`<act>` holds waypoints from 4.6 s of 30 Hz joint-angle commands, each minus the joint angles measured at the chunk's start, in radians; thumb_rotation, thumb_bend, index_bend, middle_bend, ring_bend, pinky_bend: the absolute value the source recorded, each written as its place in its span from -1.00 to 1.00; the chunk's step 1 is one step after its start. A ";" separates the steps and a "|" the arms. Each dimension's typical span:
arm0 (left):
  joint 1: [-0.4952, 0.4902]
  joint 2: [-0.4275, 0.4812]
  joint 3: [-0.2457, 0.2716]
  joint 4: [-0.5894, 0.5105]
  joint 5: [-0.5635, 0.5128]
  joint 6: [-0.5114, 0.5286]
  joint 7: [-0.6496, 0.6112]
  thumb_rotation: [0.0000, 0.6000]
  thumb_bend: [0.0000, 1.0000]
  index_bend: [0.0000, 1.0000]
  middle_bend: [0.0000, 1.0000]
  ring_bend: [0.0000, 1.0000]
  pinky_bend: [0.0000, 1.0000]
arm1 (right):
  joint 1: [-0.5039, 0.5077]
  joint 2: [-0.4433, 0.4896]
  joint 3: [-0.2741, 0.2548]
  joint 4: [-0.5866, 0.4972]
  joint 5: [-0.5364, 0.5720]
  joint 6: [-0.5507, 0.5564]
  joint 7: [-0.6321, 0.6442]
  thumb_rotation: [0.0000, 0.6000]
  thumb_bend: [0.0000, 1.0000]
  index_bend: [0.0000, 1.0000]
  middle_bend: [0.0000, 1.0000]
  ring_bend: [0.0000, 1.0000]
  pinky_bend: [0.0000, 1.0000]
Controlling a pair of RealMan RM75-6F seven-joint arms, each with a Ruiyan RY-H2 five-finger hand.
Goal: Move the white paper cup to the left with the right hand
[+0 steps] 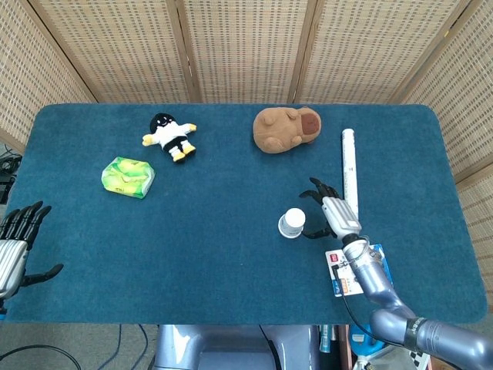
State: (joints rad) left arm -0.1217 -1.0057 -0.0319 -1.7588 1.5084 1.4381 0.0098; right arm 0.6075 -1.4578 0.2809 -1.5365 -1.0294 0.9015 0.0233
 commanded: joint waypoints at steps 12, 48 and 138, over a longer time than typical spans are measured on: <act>-0.001 -0.001 0.000 0.000 -0.004 -0.001 0.004 1.00 -0.65 -1.00 -1.00 -1.00 -1.00 | 0.031 -0.035 0.007 0.004 0.111 -0.001 -0.052 1.00 -0.33 -0.35 -1.00 -1.00 -1.00; -0.006 0.007 -0.002 0.006 -0.008 -0.008 -0.020 1.00 -0.65 -1.00 -1.00 -1.00 -1.00 | 0.044 -0.045 0.014 -0.026 0.127 0.028 -0.053 1.00 -0.23 -0.07 -1.00 -1.00 -1.00; -0.020 0.022 0.007 0.010 -0.005 -0.036 -0.056 1.00 -0.65 -1.00 -1.00 -1.00 -1.00 | 0.141 0.083 -0.055 -0.228 -0.009 0.122 -0.255 1.00 -0.82 -0.95 -1.00 -1.00 -1.00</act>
State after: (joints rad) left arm -0.1422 -0.9839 -0.0244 -1.7493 1.5034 1.4010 -0.0464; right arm 0.7940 -1.4421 0.2526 -1.7070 -0.9690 0.9841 -0.2492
